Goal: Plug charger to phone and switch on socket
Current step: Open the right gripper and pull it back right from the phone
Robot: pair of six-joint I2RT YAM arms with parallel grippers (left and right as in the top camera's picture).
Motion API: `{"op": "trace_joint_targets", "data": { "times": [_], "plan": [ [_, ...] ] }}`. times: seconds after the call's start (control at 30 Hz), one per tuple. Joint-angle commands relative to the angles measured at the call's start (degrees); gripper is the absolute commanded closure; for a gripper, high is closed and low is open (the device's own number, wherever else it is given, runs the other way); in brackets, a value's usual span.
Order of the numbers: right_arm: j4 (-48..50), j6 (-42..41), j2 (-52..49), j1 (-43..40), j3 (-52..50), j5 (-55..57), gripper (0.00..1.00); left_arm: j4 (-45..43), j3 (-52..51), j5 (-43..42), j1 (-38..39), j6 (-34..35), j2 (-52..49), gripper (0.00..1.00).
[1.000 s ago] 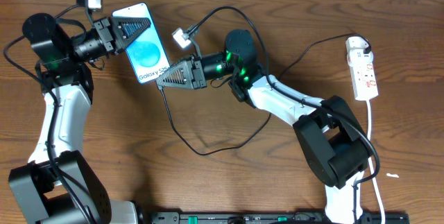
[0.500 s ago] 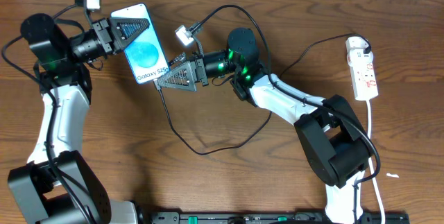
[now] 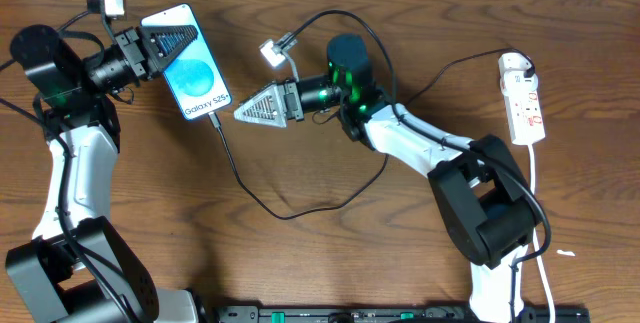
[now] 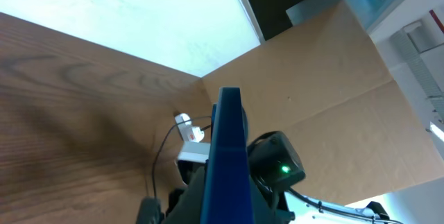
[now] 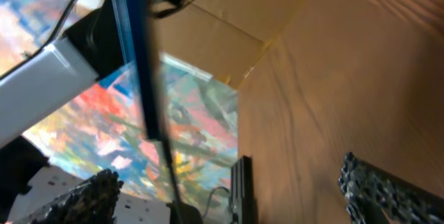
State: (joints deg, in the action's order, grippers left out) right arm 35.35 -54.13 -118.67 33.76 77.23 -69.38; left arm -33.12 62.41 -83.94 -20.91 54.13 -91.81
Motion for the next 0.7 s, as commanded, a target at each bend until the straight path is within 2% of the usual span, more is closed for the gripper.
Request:
{"op": "trace_joint_targets", "data": {
  "times": [0.0,0.13,0.37,0.67],
  "plan": [
    [-3.08,5.22,-0.37,-1.33,0.76,2.54,0.01,-0.37,0.48,-1.09,-0.09,-0.31,1.16,0.93],
    [-9.03,8.7,-0.37,-2.47,0.76,4.76,0.01,-0.37,0.48,-1.09,-0.09,-0.33,1.16,0.92],
    [-28.15,19.47,-0.37,-4.26,0.76,14.16,0.01,-0.37,0.48,-1.09,-0.09,-0.33,1.16,0.93],
    [-40.76,25.46,2.54,-4.5,0.76,27.45,0.01,-0.37,0.48,-1.11,-0.09,-0.39,1.16,0.93]
  ]
}}
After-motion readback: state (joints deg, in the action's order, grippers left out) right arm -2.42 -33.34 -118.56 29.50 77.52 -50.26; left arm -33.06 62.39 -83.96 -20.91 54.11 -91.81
